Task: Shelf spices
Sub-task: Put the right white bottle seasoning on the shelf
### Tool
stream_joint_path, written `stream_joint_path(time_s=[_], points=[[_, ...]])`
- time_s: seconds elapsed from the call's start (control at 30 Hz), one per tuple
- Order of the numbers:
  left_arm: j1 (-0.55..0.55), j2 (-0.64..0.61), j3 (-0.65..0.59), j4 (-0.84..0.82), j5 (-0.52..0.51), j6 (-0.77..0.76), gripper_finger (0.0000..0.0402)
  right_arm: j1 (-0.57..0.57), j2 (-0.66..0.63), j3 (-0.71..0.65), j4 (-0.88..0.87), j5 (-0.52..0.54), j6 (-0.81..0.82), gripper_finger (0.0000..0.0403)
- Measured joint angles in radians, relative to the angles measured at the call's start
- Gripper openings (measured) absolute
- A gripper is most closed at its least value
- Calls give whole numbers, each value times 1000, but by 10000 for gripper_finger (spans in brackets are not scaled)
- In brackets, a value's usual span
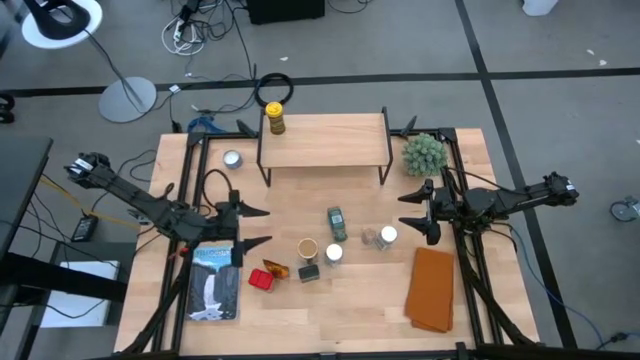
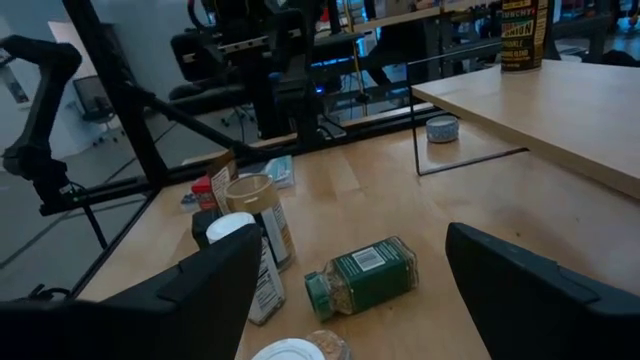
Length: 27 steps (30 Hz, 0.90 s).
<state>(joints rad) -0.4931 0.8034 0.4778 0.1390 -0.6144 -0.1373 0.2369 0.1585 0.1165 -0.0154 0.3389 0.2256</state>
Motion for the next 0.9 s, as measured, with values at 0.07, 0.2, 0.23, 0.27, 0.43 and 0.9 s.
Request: stream_joint_path(time_s=[0.07, 0.2, 0.23, 0.27, 0.43, 0.9], points=[[0, -2, -10, -1, 2, 1, 312, 0, 0, 0, 0, 0, 0, 318], [0, 0, -28, -2, 2, 2, 312, 0, 0, 0, 21, 6, 88, 318], [0, 0, -33, -2, 3, 2, 312, -1, 0, 0, 32, 11, 129, 318], [0, 1, -35, -3, 3, 0, 312, -2, 0, 0, 43, 24, 157, 318], [3, 1, -37, 1, 3, -25, 312, -19, 0, 0, 110, 140, 140, 318], [145, -1, -112, 42, 106, 10, 312, 60, 225, 21, 197, 302, 41, 279]])
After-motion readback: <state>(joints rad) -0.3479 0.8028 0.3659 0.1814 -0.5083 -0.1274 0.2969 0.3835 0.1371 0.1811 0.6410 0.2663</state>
